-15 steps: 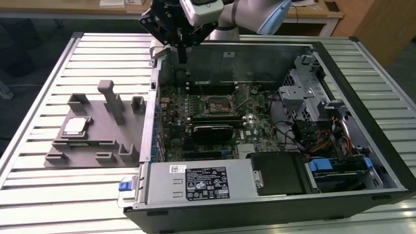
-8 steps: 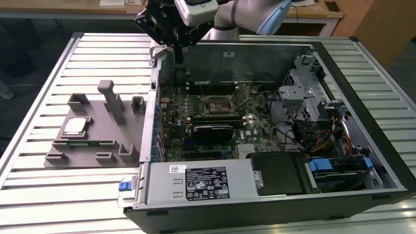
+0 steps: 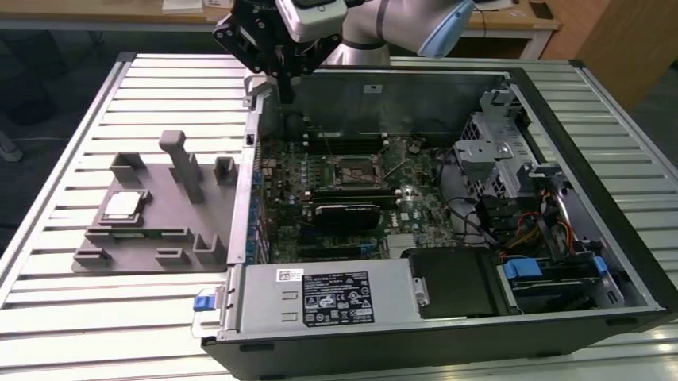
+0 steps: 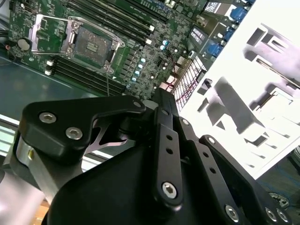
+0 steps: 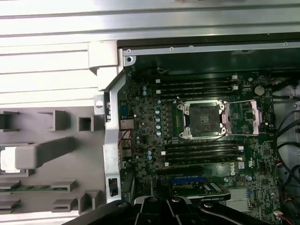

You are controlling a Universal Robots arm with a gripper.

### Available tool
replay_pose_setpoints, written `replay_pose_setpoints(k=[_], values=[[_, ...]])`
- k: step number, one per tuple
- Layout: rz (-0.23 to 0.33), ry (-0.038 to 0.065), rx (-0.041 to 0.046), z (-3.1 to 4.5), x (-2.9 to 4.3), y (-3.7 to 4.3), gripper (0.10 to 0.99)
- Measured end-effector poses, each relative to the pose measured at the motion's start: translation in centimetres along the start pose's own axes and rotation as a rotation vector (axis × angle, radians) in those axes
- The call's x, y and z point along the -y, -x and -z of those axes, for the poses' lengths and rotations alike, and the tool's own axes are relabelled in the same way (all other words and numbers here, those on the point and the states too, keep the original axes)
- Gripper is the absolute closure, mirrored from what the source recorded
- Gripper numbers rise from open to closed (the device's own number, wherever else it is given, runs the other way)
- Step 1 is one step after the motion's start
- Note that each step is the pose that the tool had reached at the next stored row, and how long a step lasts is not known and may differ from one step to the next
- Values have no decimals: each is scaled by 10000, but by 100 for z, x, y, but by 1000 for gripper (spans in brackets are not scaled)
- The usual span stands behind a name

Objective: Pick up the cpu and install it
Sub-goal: 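Reach for the cpu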

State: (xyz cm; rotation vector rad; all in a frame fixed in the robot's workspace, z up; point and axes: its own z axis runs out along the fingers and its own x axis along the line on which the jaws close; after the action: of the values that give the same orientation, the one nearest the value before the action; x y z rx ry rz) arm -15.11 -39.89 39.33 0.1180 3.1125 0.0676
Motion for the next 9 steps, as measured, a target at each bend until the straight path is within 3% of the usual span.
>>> replay_pose_setpoints(k=[9], values=[[0,1,1,2,6,-76,980]])
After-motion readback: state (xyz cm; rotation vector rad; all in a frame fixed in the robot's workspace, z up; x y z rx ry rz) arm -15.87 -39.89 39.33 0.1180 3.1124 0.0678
